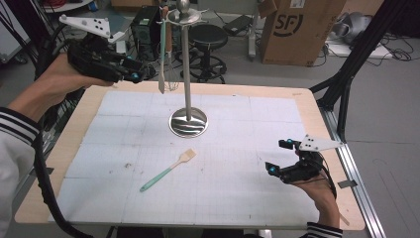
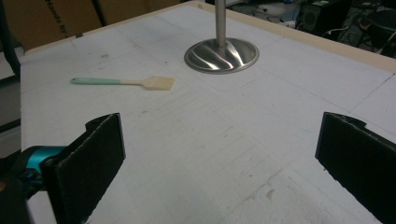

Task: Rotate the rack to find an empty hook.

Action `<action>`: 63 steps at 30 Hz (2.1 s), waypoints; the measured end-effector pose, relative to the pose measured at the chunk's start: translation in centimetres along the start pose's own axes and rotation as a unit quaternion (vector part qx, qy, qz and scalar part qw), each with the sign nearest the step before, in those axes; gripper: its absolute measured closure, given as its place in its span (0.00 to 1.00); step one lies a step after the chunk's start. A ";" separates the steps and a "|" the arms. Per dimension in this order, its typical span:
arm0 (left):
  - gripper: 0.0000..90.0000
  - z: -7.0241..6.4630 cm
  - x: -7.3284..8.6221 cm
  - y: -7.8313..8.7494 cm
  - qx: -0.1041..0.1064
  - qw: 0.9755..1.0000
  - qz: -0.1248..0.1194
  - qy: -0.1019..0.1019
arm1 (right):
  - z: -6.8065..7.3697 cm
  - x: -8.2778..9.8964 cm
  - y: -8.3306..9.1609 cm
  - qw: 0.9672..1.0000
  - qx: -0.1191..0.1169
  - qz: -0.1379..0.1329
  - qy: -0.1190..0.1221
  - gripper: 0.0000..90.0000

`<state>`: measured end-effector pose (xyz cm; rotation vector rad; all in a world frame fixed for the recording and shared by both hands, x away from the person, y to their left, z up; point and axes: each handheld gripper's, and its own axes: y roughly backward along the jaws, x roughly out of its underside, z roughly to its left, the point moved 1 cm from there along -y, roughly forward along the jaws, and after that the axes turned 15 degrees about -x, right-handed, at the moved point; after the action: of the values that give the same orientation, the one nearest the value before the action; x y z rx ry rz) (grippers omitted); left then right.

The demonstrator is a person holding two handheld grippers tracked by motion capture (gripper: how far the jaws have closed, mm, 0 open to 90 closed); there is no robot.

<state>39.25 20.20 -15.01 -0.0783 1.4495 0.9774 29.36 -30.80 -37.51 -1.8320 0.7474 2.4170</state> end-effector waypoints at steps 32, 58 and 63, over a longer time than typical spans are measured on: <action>1.00 4.9 -7.4 -4.4 -0.038 0.999 -0.016 0.014 | 0.0 0.2 -0.2 1.000 -0.006 0.001 -0.001 0.00; 1.00 2.8 -7.0 -1.3 -0.071 0.997 0.013 0.017 | 0.4 0.0 0.2 1.000 -0.011 -0.008 0.006 0.00; 1.00 1.5 -7.0 -0.6 -0.060 0.998 0.002 0.011 | 0.4 0.2 0.1 1.000 -0.013 -0.005 0.002 0.00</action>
<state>41.95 17.14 -9.07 -0.1748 1.4112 1.0704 28.95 -30.84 -37.56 -1.8472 0.7083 2.4295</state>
